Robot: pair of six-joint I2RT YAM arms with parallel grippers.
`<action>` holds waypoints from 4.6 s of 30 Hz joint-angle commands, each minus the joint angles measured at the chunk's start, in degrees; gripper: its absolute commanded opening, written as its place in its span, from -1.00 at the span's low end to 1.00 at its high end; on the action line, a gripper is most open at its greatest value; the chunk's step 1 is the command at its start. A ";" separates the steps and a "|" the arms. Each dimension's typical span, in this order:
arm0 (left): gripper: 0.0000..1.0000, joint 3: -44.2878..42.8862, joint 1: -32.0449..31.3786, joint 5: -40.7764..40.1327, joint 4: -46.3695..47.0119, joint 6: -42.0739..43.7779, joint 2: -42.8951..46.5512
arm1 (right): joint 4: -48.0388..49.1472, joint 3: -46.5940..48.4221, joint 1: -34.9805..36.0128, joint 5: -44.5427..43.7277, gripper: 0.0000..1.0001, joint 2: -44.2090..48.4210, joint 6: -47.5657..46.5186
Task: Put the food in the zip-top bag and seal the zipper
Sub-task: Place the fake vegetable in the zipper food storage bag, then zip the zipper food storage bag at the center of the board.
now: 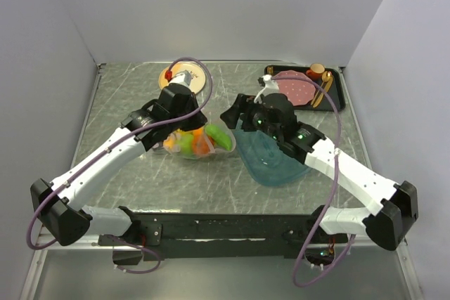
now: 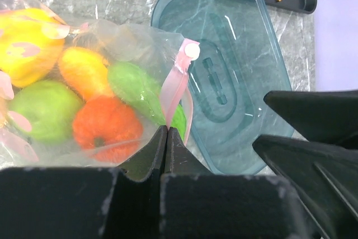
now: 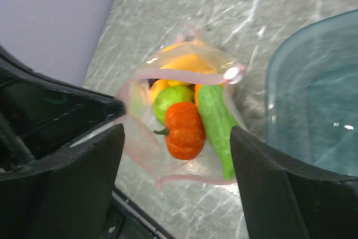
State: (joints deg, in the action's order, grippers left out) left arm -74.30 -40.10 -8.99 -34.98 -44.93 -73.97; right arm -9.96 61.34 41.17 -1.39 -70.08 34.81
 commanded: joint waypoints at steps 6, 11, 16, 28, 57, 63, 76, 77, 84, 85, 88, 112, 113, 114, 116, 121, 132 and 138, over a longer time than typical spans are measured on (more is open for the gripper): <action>-0.99 -4.27 -0.16 -1.38 1.15 -0.60 1.73 | -2.09 -7.11 -0.65 -1.96 0.15 -0.75 0.17; -0.99 -3.75 -0.16 -1.03 1.15 -0.69 2.52 | -2.52 -3.17 -0.74 -2.56 0.15 -6.20 -1.76; -0.99 -3.13 -0.16 -0.67 1.06 -0.78 3.31 | -3.05 1.23 -1.26 -3.09 0.16 -11.29 -3.60; -0.99 -1.11 -0.16 1.43 1.06 0.19 3.84 | -0.24 3.17 -3.55 0.07 -1.00 -14.12 -5.62; 0.82 10.15 -0.16 4.97 9.32 -0.07 8.65 | 3.28 1.77 -5.31 3.58 -1.00 -12.53 -8.88; 0.99 6.98 5.11 8.08 12.73 6.50 7.72 | 7.83 -4.02 -5.31 6.83 -1.00 -8.15 -11.33; 0.99 -0.75 19.00 39.57 25.40 16.54 -13.03 | 11.63 -8.44 -5.40 12.02 -1.00 -2.42 -12.57; 0.99 -0.41 19.00 40.36 28.10 16.19 -13.56 | 11.36 -8.26 -5.31 11.94 -1.00 -2.86 -12.48; 0.99 -6.01 19.88 51.00 35.77 17.85 -22.96 | 10.48 -7.11 -5.57 11.76 -1.00 -4.45 -11.96; 0.99 -6.64 20.14 52.66 36.30 18.81 -24.10 | 10.48 -7.11 -5.48 11.93 -1.00 -4.45 -11.96; 0.99 -8.48 21.81 59.69 39.99 18.91 -28.58 | 10.31 -6.94 -5.57 12.11 -1.00 -4.10 -12.31; 0.99 -20.09 22.08 86.33 22.41 36.23 -45.99 | 8.11 -4.30 -6.54 12.81 -1.00 -3.57 -14.24; 0.99 -19.57 21.99 87.21 23.11 35.79 -46.00 | 8.20 -4.04 -6.63 12.99 -1.00 -3.74 -14.15; 0.99 -18.96 21.73 86.87 23.90 35.53 -45.73 | 8.11 -3.86 -6.54 13.08 -1.00 -4.09 -14.24; 0.99 -15.98 21.38 86.87 26.88 33.78 -44.33 | 7.67 -3.42 -6.63 13.17 -1.00 -4.45 -14.33; 0.47 -10.69 21.29 85.55 36.92 26.64 -41.08 | 7.41 -3.33 -6.54 12.73 -1.00 -5.24 -13.89; -0.93 -5.50 21.38 78.52 47.56 14.25 -37.39 | 6.00 -5.97 -6.63 10.01 -0.99 -6.29 -12.31; -0.99 0.20 21.38 68.60 40.73 14.85 -30.80 | 5.12 -6.41 -6.63 8.86 -0.87 -9.01 -11.16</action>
State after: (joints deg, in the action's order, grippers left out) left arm -77.28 -18.74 66.41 8.25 -29.80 -111.98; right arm -5.23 54.81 34.94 9.08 -76.60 22.96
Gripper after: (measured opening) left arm 0.014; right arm 0.048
